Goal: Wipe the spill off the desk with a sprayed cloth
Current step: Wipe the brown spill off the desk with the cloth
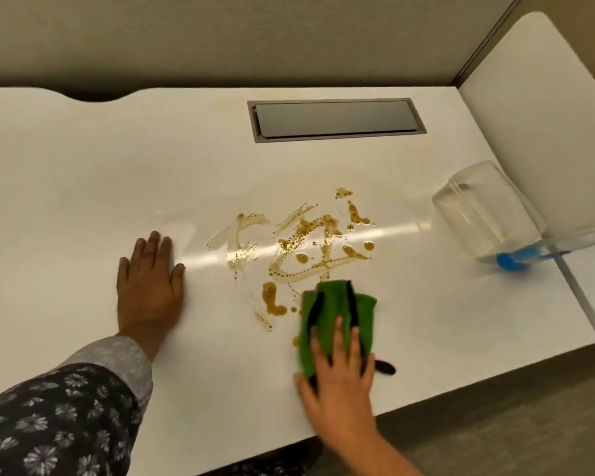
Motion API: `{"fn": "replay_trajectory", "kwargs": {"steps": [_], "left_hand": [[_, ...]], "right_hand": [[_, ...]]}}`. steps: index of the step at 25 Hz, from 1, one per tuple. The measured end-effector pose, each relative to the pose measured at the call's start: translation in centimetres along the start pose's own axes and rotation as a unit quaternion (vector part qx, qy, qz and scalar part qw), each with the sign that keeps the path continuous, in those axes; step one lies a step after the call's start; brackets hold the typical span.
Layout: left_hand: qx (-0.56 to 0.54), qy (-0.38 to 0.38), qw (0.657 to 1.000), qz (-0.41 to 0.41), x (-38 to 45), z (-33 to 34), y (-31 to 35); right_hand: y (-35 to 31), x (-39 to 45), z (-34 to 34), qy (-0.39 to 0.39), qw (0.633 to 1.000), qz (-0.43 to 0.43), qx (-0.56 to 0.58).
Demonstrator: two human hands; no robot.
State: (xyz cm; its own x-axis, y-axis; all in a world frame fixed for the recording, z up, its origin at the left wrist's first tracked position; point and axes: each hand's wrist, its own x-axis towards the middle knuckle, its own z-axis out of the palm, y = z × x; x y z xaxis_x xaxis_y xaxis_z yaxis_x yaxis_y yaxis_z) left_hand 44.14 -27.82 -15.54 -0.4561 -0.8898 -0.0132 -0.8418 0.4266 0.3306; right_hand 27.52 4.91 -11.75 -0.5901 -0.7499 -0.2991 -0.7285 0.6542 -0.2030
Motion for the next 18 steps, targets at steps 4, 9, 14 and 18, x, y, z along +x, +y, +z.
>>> {"fn": "replay_trajectory", "kwargs": {"steps": [4,9,14,18], "left_hand": [[-0.005,0.008,1.0,0.003,0.1,-0.1,0.1],[-0.002,0.011,1.0,0.001,0.2,0.0,0.0],[0.006,0.011,1.0,-0.003,0.3,0.1,0.1],[-0.006,0.014,1.0,-0.006,0.0,0.2,0.0]], "right_hand": [[-5.2,-2.5,2.8,0.008,0.987,-0.146,-0.074],[-6.4,-0.1,3.3,0.008,0.977,-0.197,-0.077],[-8.0,5.6,2.7,0.024,0.977,-0.211,-0.032],[-9.5,13.1,0.8,0.038,0.981,-0.187,-0.025]]}}
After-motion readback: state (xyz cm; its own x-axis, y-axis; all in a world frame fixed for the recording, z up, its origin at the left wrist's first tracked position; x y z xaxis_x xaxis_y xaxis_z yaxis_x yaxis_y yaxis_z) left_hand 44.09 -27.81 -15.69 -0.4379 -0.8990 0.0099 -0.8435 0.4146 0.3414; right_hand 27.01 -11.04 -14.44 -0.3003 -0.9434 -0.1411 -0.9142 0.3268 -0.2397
